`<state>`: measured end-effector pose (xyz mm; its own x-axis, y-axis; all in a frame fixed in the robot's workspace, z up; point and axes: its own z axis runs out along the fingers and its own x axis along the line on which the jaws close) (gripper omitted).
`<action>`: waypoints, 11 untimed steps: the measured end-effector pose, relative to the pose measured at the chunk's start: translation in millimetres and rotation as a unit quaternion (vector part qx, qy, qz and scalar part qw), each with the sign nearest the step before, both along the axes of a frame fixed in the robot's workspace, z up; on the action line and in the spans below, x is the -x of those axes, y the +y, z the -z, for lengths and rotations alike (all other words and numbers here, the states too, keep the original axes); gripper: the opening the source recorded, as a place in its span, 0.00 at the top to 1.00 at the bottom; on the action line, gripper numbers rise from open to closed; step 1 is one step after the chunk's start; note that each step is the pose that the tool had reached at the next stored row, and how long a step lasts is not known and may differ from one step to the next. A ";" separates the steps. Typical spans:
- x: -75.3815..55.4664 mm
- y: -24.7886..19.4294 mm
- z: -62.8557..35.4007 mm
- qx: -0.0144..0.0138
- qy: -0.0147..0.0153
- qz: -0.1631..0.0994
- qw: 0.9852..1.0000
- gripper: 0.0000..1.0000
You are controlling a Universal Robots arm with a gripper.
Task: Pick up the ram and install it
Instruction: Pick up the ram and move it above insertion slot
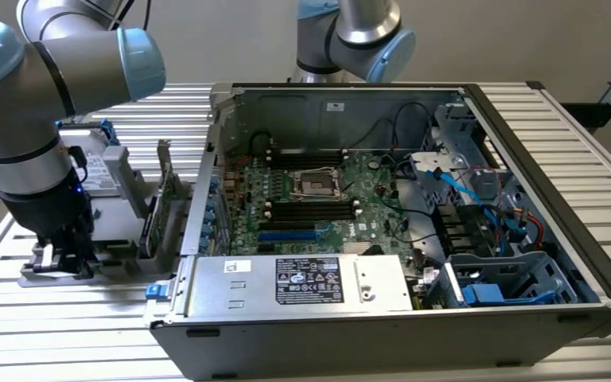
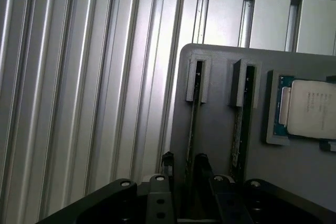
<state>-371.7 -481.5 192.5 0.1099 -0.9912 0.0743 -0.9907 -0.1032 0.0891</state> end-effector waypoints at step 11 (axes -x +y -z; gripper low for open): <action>0.0 0.1 0.0 0.000 0.000 0.006 1.000 0.78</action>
<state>-371.6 -481.5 192.6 0.0988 -0.9923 0.0741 -0.9917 -0.0921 0.0892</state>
